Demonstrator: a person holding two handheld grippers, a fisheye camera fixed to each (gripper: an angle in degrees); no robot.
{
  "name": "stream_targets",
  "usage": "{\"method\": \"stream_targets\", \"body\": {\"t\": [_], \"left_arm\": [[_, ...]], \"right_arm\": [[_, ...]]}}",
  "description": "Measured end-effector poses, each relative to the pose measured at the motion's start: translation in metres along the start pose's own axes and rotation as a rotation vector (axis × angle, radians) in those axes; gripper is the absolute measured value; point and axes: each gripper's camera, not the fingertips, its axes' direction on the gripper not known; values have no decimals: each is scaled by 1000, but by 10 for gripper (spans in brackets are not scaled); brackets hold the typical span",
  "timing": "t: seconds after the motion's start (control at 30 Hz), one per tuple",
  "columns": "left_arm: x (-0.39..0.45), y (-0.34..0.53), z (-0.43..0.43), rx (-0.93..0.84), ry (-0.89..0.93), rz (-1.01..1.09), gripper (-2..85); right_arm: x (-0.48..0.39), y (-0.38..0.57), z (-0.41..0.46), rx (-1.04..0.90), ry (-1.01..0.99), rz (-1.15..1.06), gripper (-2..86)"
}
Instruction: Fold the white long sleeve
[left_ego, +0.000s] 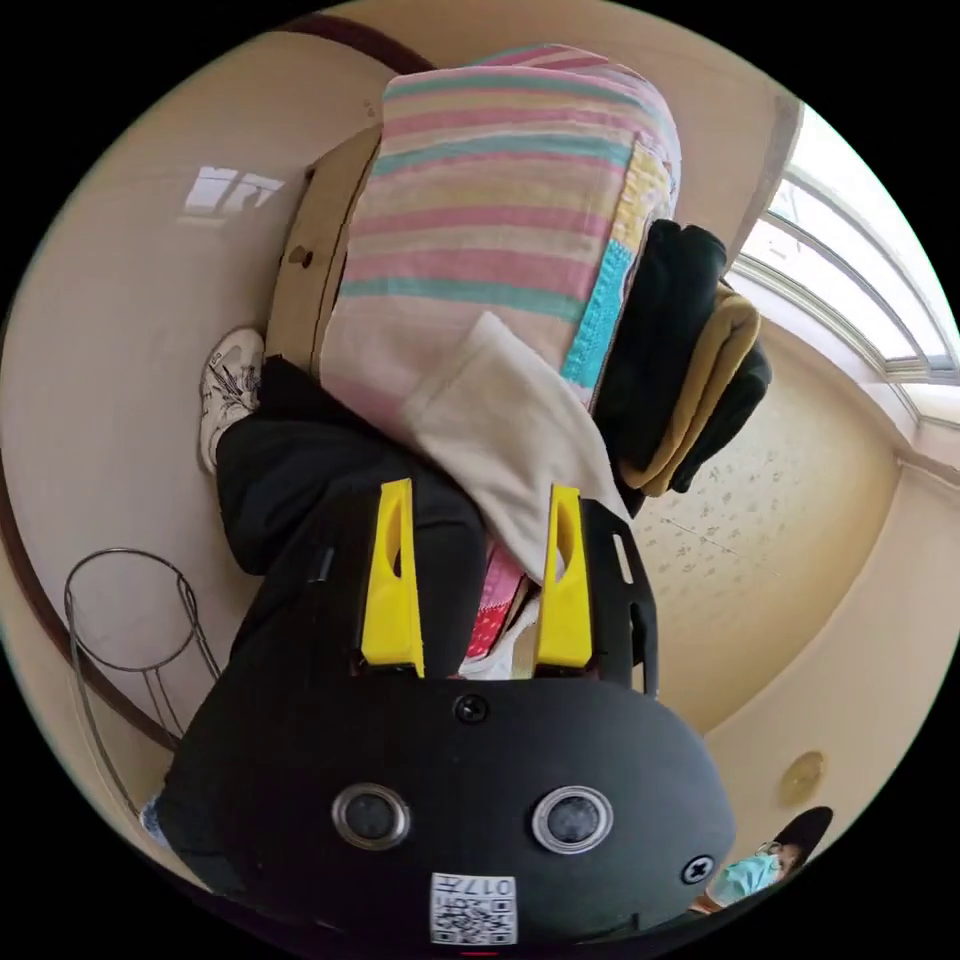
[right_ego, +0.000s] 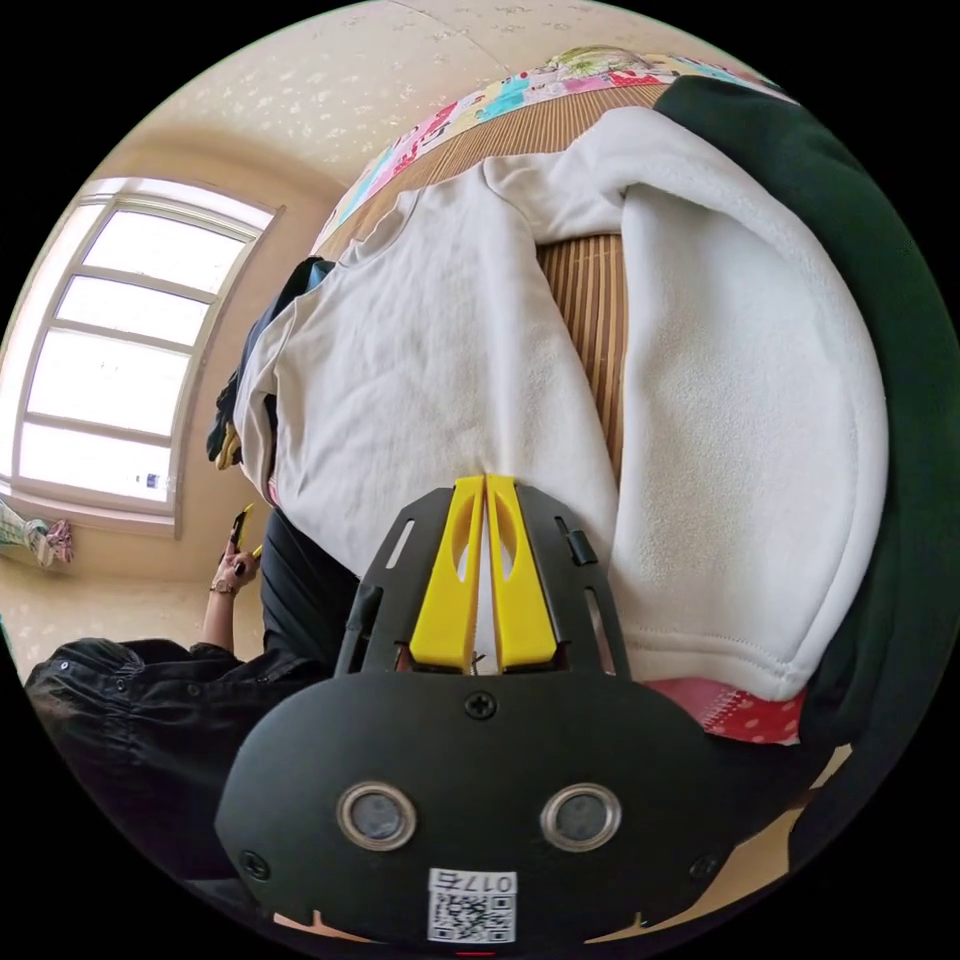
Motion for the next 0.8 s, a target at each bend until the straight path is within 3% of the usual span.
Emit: {"method": "stream_targets", "body": {"t": [0.17,0.27,0.33,0.43,0.5,0.53,0.6,0.63,0.7,0.8], "left_arm": [[-9,-27,1,27,-27,-110,160],[-17,-24,-14,23,17,-115,94],[-20,-7,-37,105,230,-62,32],[30,46,-90,318,191,173,6],[120,110,-107,466,73,559,1],[142,126,-105,482,66,652,1],[223,192,-68,410,144,984,1],[240,208,-53,361,172,1053,3],[288,271,30,145,215,1275,11],[293,342,170,-130,71,1412,40]], "right_arm": [[10,20,-3,48,-48,24,4],[11,33,-3,85,-57,19,3],[10,39,-3,95,-53,11,3],[7,43,-1,78,-47,-7,3],[7,45,2,58,-54,-23,3],[7,45,3,54,-58,-27,3],[8,47,7,48,-76,-40,2],[8,48,9,48,-80,-44,2],[6,52,13,49,-87,-63,2],[2,60,18,66,-97,-70,3]]}}
